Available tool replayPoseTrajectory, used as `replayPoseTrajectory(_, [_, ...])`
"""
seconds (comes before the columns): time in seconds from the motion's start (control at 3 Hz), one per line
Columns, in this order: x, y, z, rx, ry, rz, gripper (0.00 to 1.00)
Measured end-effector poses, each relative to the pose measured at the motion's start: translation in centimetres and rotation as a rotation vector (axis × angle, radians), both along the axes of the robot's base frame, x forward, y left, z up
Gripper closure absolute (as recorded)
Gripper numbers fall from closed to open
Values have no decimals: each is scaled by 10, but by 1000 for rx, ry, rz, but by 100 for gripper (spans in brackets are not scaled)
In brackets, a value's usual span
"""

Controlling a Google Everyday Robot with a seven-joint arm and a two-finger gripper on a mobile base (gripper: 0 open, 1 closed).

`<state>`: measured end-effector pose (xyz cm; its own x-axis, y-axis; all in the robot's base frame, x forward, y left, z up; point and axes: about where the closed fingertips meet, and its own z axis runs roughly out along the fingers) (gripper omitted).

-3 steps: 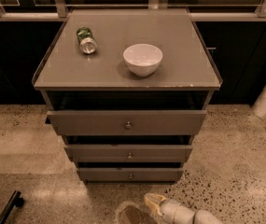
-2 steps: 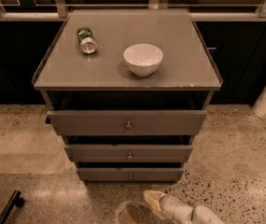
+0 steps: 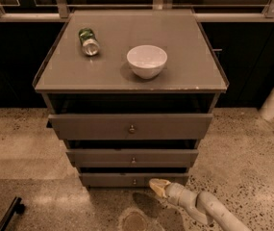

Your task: Open bottom drawer

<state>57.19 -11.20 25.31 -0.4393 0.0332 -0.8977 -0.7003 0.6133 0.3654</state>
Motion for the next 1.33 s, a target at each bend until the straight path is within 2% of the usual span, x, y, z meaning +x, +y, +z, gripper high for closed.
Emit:
replayPoseTrajectory(0.33, [0,2,-1,3,-2,-2,100])
replayPoseTrajectory(0.67, [19,4,-8,15,-14,-12,100])
replayPoseTrajectory(1.0, [50,3,-11,17,-34,-21,100])
replayPoseTrajectory(1.33, [76,-4,-12,5,-46,-45,100])
